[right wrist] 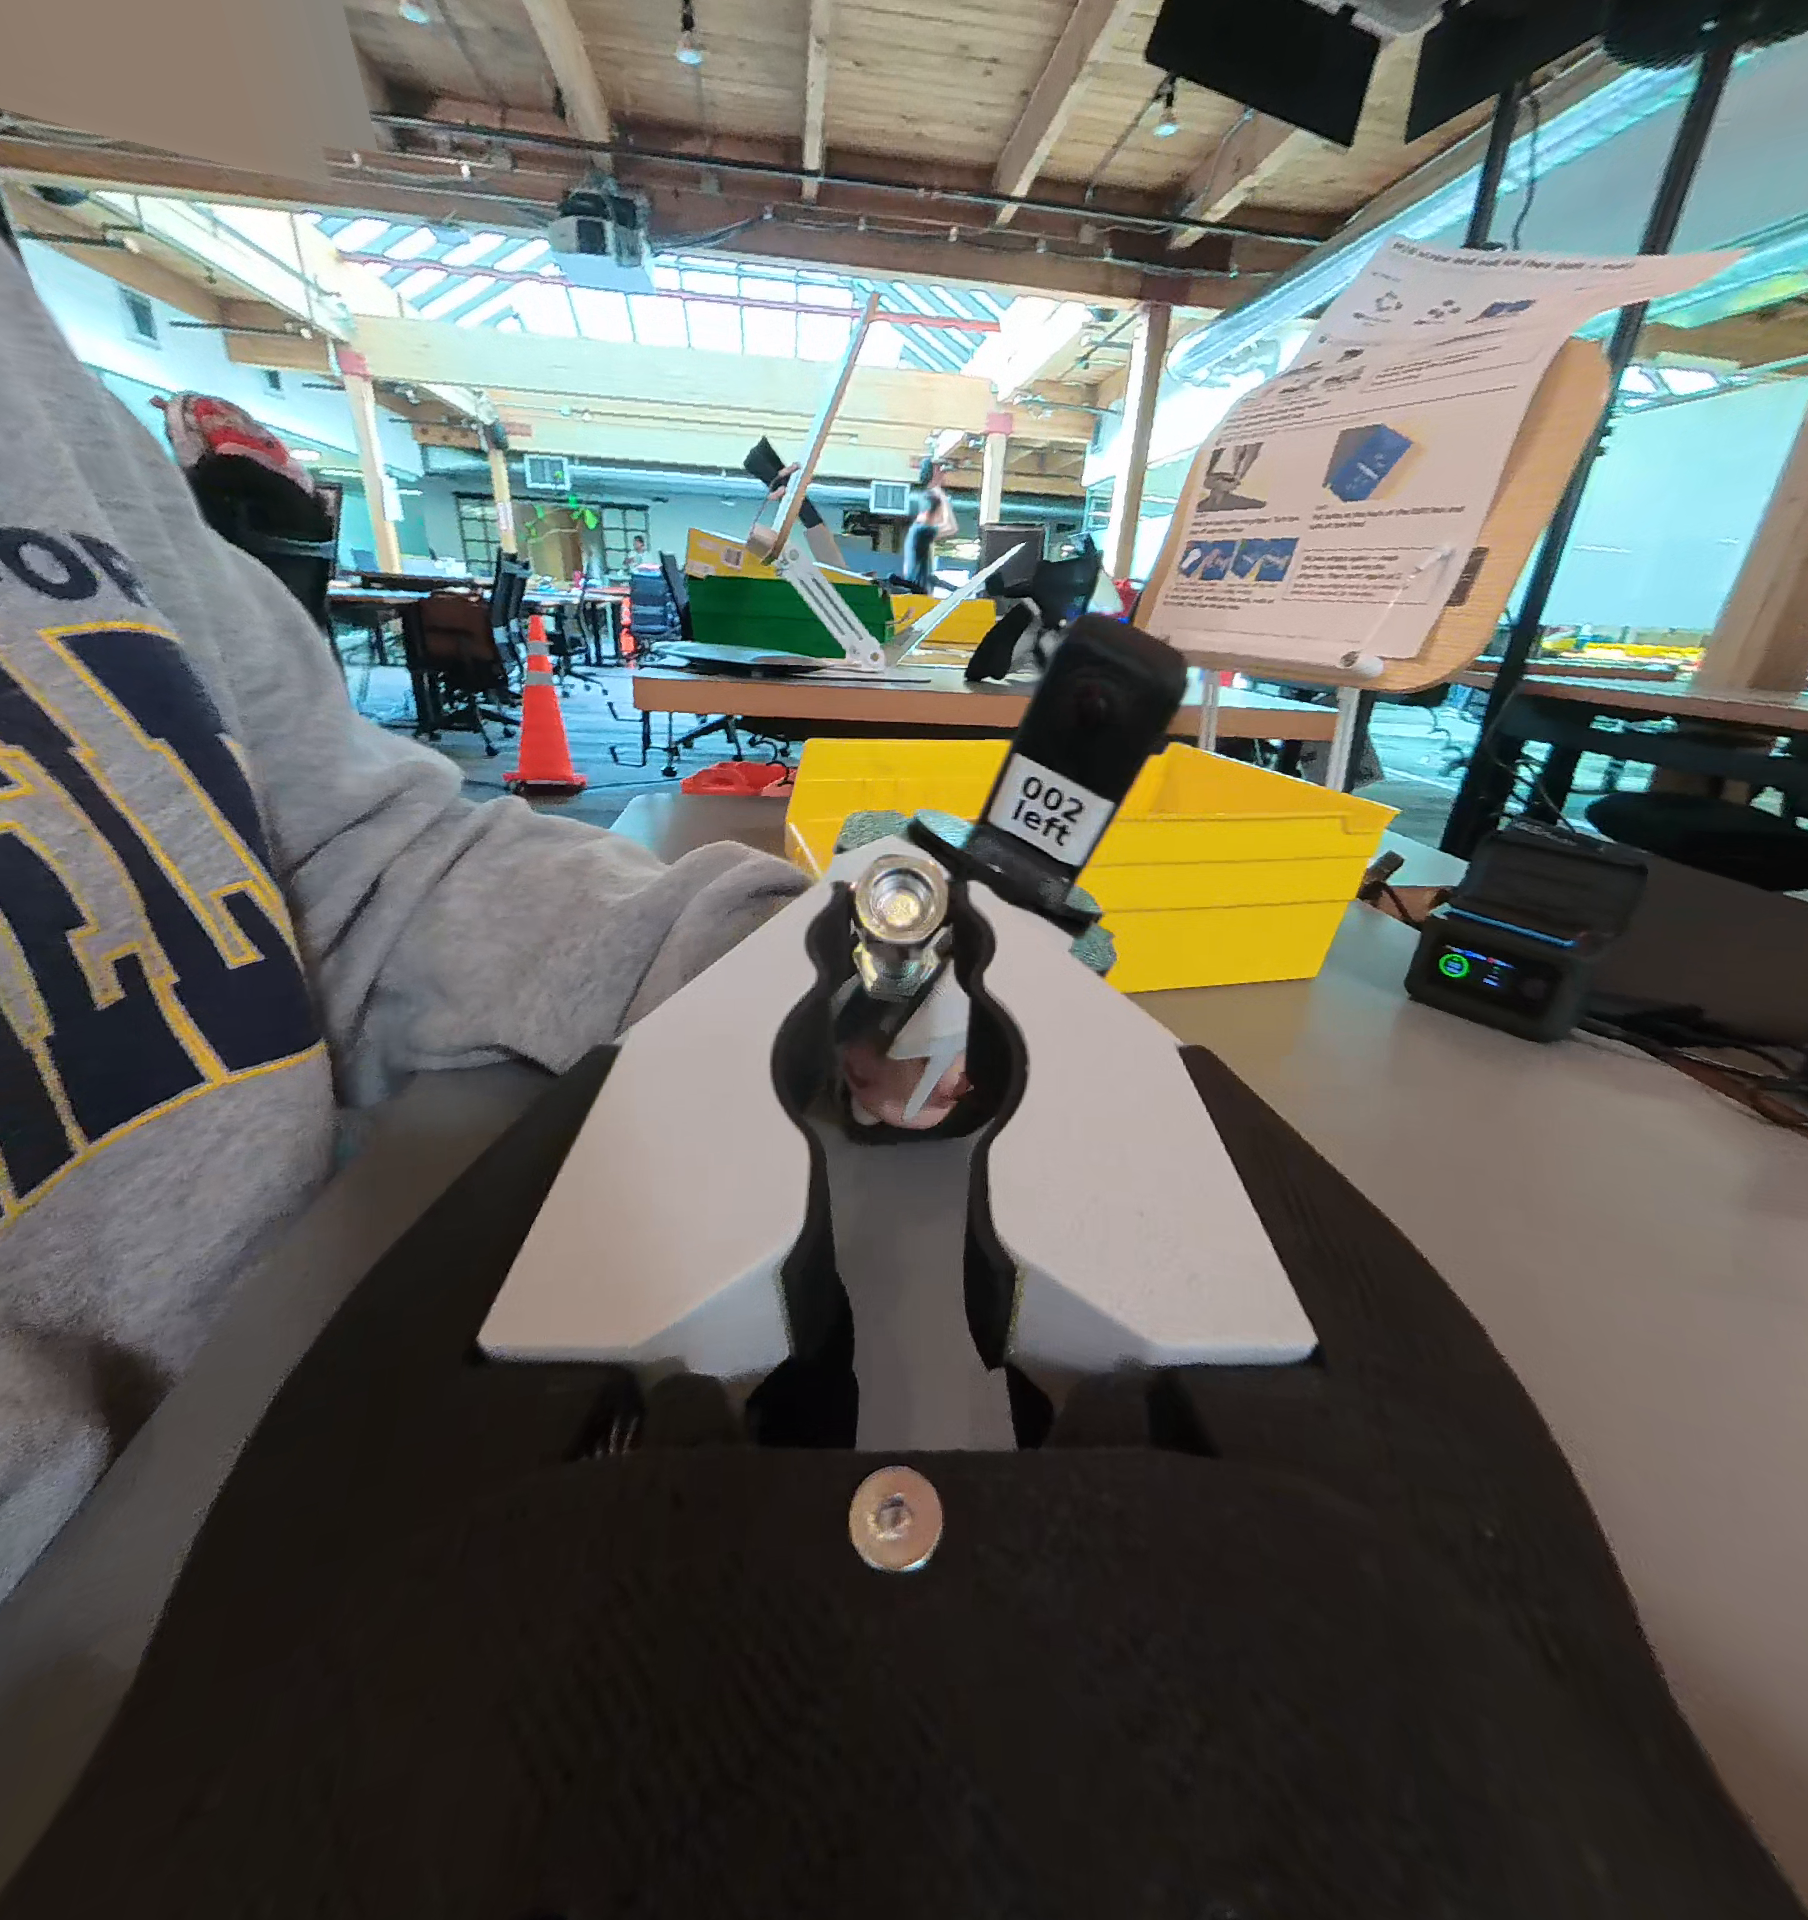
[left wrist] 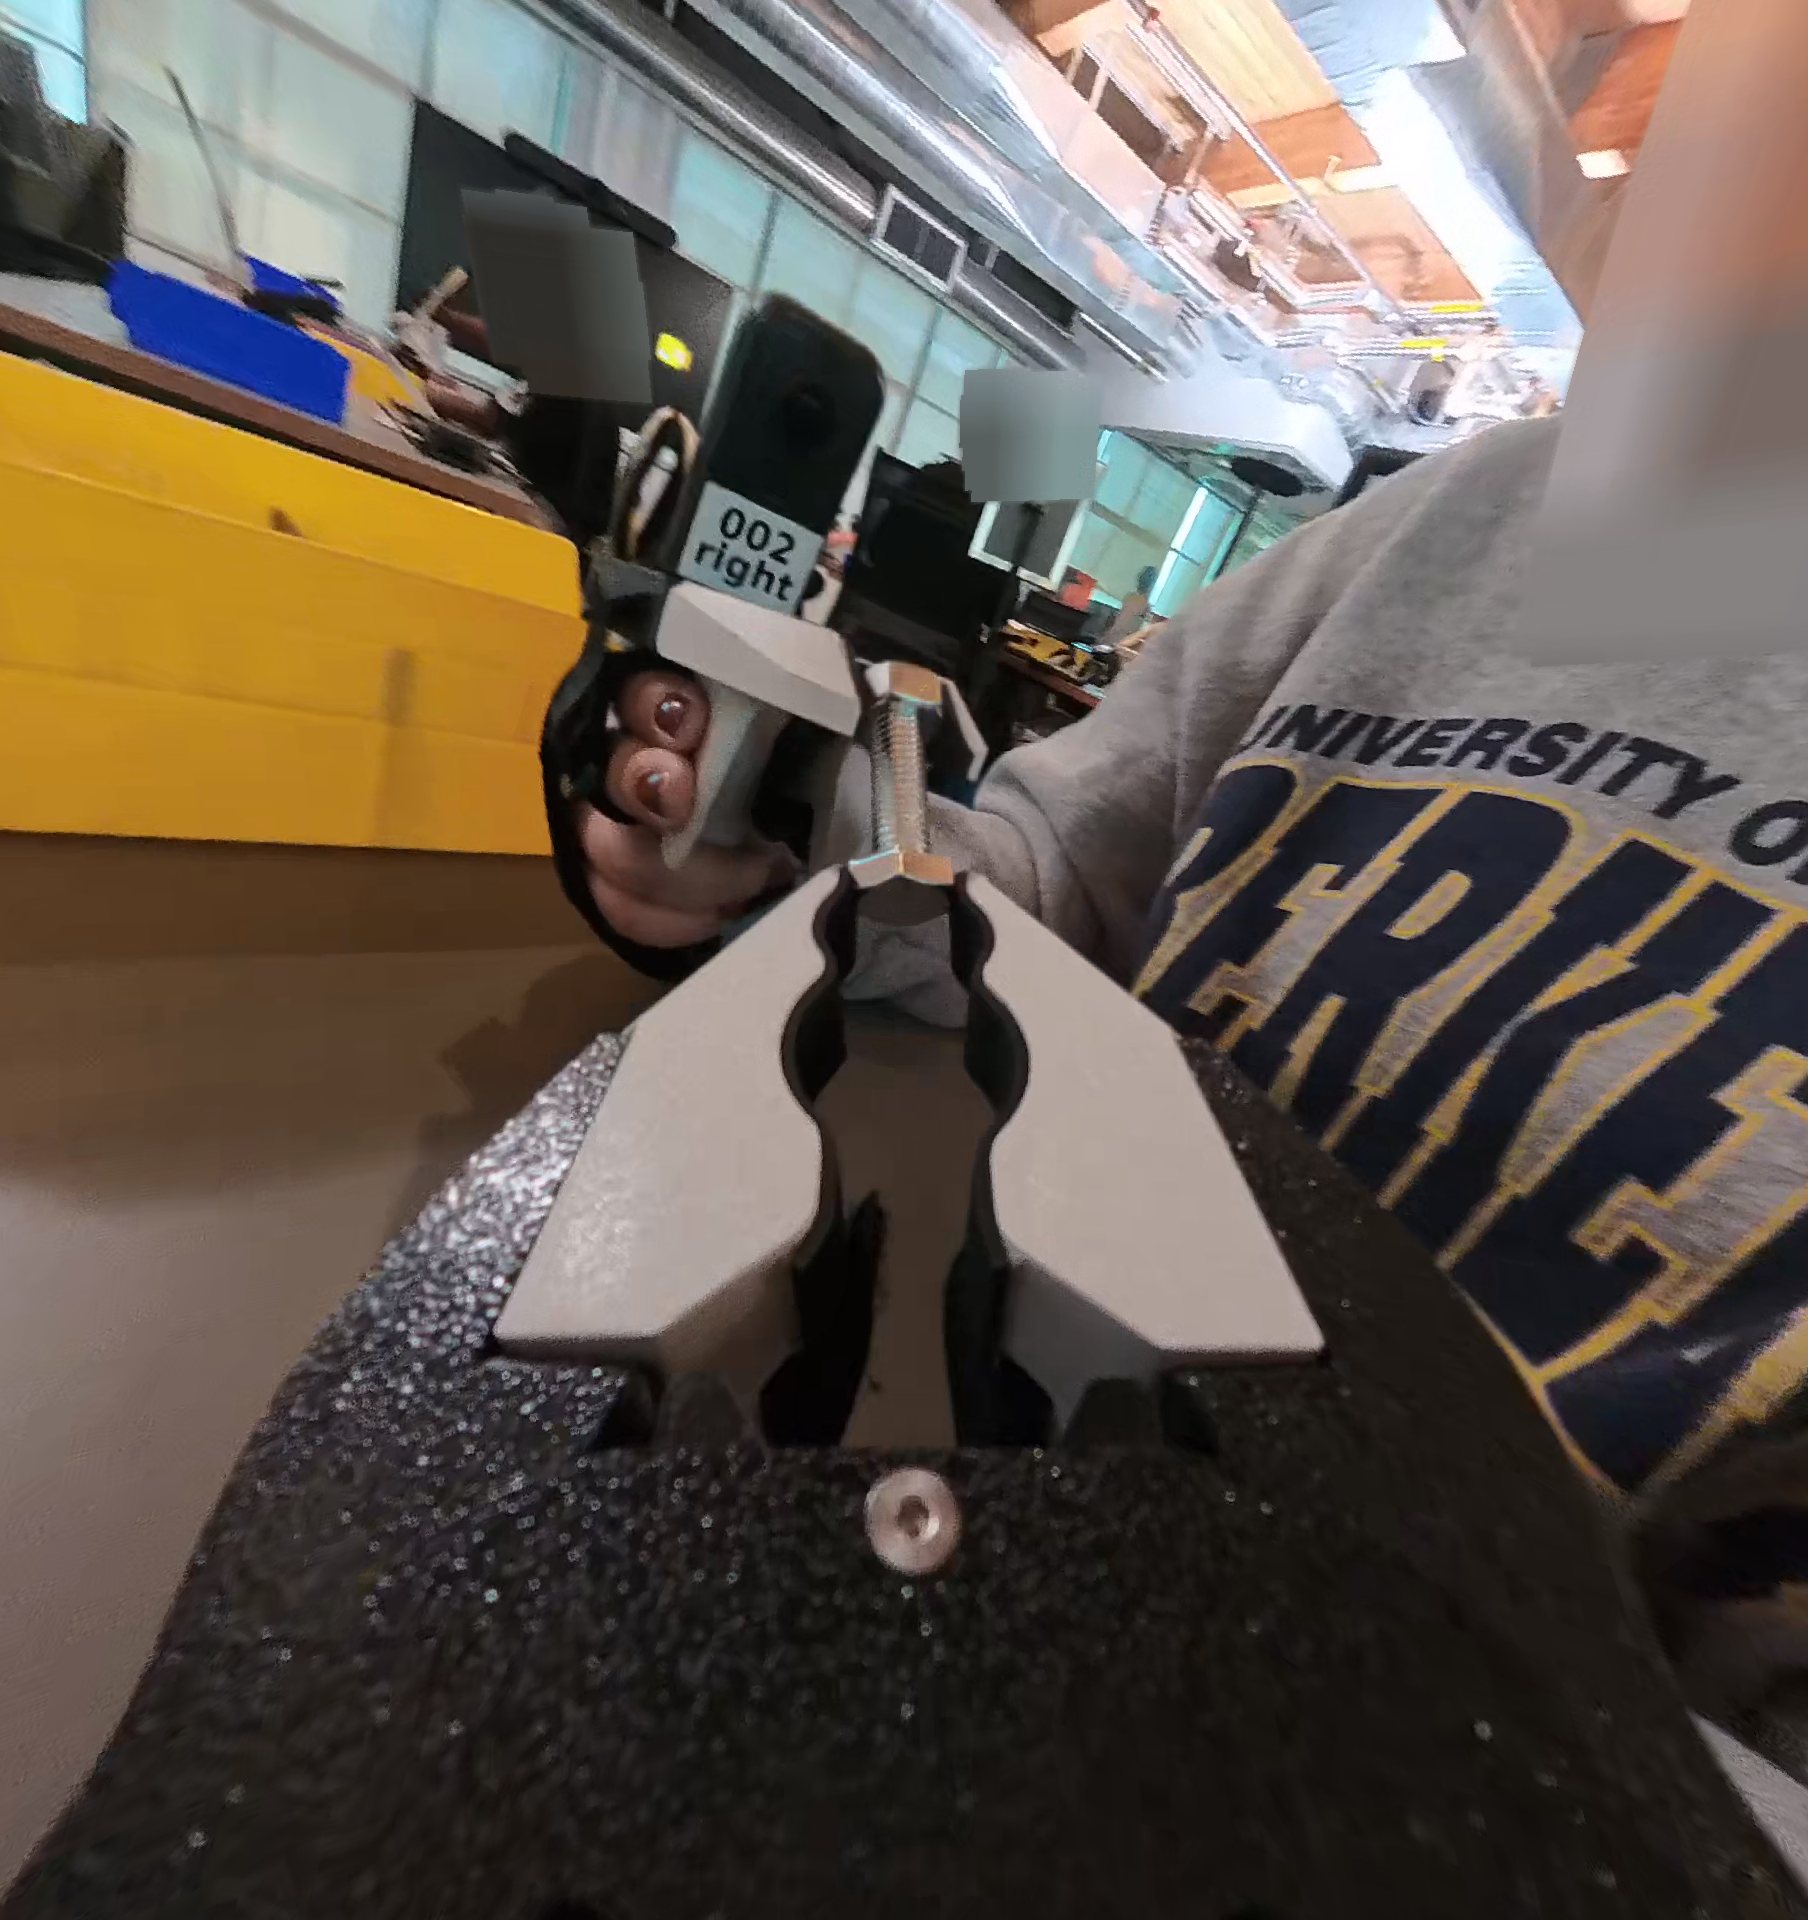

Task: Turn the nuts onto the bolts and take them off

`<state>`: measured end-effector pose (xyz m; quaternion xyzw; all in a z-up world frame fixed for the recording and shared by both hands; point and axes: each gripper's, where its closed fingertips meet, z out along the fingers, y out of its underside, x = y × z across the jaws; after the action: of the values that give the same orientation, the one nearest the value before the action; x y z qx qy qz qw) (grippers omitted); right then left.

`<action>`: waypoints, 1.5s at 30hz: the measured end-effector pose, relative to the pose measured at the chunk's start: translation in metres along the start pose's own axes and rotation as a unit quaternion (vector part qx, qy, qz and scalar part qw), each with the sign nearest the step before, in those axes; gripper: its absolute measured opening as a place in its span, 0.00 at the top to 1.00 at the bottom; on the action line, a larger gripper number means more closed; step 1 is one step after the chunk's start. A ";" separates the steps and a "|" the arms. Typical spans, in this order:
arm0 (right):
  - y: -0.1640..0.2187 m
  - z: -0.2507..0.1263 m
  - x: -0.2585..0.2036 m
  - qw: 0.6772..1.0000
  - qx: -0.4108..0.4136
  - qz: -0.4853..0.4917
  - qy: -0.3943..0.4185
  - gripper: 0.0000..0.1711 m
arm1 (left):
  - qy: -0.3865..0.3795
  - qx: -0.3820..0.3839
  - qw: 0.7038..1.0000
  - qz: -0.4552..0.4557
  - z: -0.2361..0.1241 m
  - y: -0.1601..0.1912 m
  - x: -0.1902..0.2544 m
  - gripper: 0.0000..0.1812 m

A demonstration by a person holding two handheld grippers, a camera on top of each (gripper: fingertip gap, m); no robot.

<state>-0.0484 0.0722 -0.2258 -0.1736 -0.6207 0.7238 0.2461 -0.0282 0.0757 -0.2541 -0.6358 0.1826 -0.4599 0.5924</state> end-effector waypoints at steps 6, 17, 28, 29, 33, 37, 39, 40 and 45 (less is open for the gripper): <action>-0.005 0.004 0.006 0.998 0.043 0.031 0.016 0.90 | -0.036 0.019 0.999 0.031 -0.002 -0.005 -0.004 0.91; -0.008 0.003 0.015 0.996 0.061 0.036 0.052 0.84 | -0.045 0.024 0.998 0.034 -0.004 -0.007 -0.008 0.91; -0.022 0.001 0.037 0.984 0.118 0.074 0.111 0.75 | -0.130 0.025 0.987 0.091 -0.004 -0.010 -0.025 0.91; -0.021 0.003 0.036 0.984 0.118 0.077 0.109 0.75 | -0.133 0.022 0.986 0.096 -0.004 -0.010 -0.026 0.91; -0.015 0.007 0.039 0.985 0.103 0.075 0.120 0.75 | -0.126 0.035 0.986 0.105 -0.004 -0.013 -0.022 0.91; -0.015 0.000 0.042 0.983 0.109 0.088 0.123 0.77 | -0.108 0.114 0.984 0.082 -0.021 -0.033 -0.018 0.92; -0.016 -0.002 0.042 0.982 0.114 0.095 0.119 0.76 | -0.123 0.124 0.981 0.084 -0.027 -0.036 -0.021 0.92; -0.016 -0.001 0.043 0.981 0.116 0.098 0.119 0.76 | -0.138 0.115 0.980 0.091 -0.028 -0.034 -0.025 0.92; -0.016 0.008 0.041 0.979 0.124 0.108 0.118 0.75 | -0.177 0.070 0.973 0.133 -0.018 -0.026 -0.031 0.91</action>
<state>-0.0843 0.0905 -0.2066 -0.2920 -0.4700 0.7922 0.2573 -0.0664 0.0953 -0.2440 -0.6339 0.1248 -0.2689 0.7143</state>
